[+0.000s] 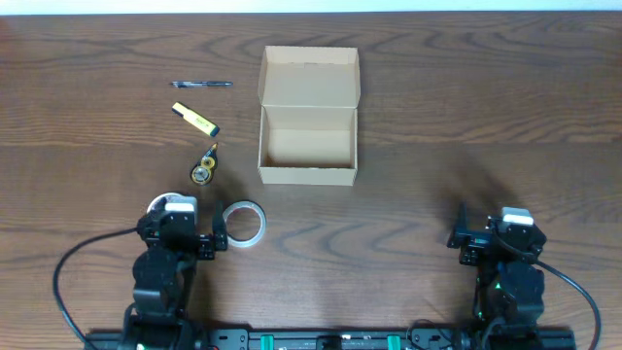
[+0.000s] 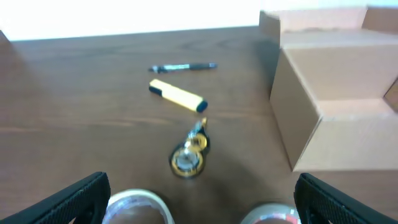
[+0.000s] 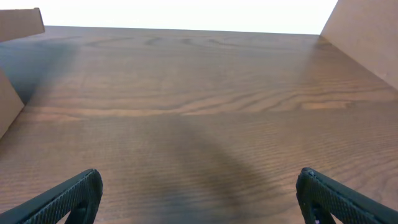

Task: Pack container
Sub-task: 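Reach the left gripper to the clear tape roll and grasp its rim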

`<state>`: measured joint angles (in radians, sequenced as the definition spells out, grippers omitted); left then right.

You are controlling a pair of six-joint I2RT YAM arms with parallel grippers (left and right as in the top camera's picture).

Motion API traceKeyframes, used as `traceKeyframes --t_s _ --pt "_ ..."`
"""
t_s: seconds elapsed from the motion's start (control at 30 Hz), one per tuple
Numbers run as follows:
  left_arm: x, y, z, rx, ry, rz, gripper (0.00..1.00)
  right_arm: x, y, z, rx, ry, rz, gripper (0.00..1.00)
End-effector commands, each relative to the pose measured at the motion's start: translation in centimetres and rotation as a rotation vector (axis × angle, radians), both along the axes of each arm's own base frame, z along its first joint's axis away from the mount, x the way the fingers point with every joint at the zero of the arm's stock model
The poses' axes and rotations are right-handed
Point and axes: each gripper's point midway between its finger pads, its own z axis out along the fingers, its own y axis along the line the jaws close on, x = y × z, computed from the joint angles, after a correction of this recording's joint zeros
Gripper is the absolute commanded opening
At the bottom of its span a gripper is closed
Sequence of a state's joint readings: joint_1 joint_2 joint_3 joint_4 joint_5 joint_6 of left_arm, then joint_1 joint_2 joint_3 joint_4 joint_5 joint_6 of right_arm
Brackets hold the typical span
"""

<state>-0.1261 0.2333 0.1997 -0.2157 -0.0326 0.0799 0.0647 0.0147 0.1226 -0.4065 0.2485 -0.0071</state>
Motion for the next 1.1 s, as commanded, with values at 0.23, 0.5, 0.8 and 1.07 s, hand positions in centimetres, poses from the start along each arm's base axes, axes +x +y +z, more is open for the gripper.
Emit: traceKeyframes --t_s 0.23,0.5,0.8,1.07 --pt "-0.3 3.8 5.5 -0.162 0.181 0.327 0.95 -0.1 -0.4 0.0 0.013 -0.007 -0.026 0.99" --pt "-5.8 9.1 4.9 -0.432 0.261 0.887 0.95 -0.1 -0.4 0.0 0.013 -0.007 -0.026 0.99" --pt "-5.5 8.6 1.4 -0.476 0.436 0.978 0.95 -0.1 -0.4 0.0 0.013 -0.007 -0.027 0.99" --pt "-3.3 8.2 -1.5 -0.557 0.495 1.106 0.95 -0.1 -0.4 0.0 0.013 -0.007 -0.026 0.99"
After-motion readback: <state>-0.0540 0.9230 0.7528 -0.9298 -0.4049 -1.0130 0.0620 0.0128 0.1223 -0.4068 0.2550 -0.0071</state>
